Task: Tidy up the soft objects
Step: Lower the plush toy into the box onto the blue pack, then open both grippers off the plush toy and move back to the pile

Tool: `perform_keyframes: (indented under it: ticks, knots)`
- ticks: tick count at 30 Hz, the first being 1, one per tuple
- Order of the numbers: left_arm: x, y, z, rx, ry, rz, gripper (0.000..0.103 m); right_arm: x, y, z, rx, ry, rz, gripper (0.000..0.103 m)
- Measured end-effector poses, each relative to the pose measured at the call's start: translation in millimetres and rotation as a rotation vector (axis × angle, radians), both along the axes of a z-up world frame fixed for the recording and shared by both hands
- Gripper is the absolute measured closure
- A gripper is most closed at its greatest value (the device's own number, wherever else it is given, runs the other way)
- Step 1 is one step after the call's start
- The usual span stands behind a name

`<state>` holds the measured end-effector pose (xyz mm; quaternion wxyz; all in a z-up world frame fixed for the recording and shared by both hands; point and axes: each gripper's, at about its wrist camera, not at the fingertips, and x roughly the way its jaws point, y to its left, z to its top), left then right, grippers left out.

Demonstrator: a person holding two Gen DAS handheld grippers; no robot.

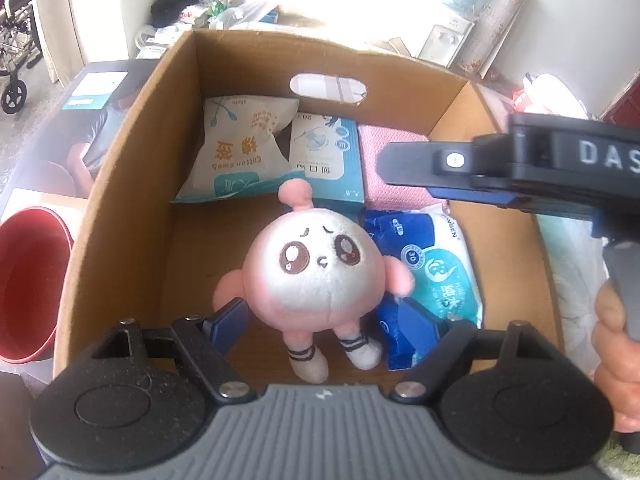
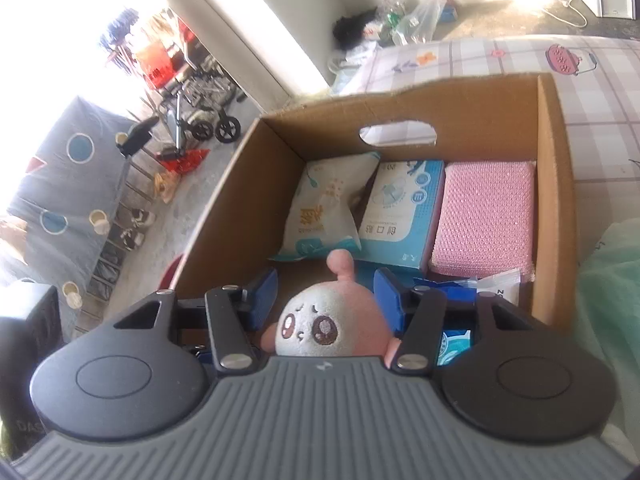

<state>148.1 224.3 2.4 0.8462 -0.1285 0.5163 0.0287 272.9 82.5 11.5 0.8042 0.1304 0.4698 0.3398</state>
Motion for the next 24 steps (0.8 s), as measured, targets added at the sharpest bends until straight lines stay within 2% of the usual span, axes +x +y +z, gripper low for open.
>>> perform_keyframes:
  ticks: [6,8,11,13,17,19,24]
  knots:
    - [-26,-29,39,0.0,-0.142,-0.028,0.018,-47,-76,48,0.157,-0.137,-0.054,0.044]
    - [-29,-48,50,-0.003,-0.171,-0.068,0.018,-64,-108,61,0.191,-0.176,-0.08,0.044]
    - [-26,-84,63,-0.005,-0.21,-0.155,0.018,-87,-161,75,0.189,-0.255,-0.15,0.043]
    - [-19,-108,69,-0.005,-0.228,-0.211,0.018,-101,-196,83,0.16,-0.314,-0.201,0.043]
    - [5,-160,74,-0.01,-0.241,-0.31,0.018,-128,-270,83,0.031,-0.405,-0.288,0.037]
    - [22,-187,72,-0.025,-0.226,-0.36,0.018,-130,-297,74,-0.043,-0.401,-0.297,0.033]
    - [66,-254,56,-0.042,-0.175,-0.476,0.02,-119,-354,23,-0.176,-0.311,-0.254,0.033]
